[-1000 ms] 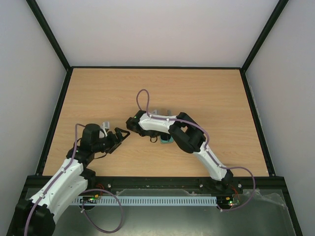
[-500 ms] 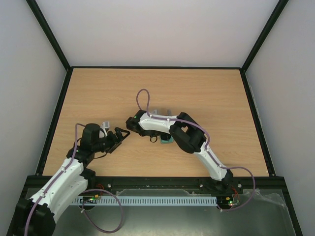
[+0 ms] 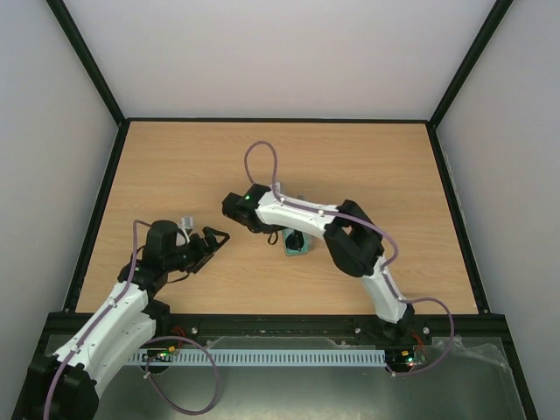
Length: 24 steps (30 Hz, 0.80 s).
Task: Organize the sunglasses
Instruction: Adjust the sunglasses in the sunglasses case, then close the sunglasses case at the center of the board.
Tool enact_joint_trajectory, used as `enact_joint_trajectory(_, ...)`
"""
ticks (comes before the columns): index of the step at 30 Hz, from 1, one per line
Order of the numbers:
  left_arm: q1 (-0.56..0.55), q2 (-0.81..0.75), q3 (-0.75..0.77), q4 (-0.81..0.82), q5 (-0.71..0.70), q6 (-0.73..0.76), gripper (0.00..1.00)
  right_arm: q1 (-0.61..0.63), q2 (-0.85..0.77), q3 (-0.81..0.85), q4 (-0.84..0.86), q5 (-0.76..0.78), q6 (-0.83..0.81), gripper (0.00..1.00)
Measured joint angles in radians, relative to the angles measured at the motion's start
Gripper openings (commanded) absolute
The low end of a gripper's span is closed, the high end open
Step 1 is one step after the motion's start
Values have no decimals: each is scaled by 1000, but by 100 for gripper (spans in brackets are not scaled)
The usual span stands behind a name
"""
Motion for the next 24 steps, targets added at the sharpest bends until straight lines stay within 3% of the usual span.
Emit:
enact_joint_trajectory(6, 0, 19, 3, -24, -25, 14, 99, -35, -262, -63, 161, -116, -46, 45)
enact_joint_trajectory(12, -1, 85, 26, -37, -59, 28, 99, -222, -570, -307, 391, -352, -123, 47)
enact_joint_trajectory(17, -11, 188, 76, -36, -87, 47, 99, -404, -690, -582, 615, -642, -179, 46)
enact_joint_trajectory(24, -144, 403, 195, 7, -133, 53, 99, -541, -751, -776, 824, -957, -219, 43)
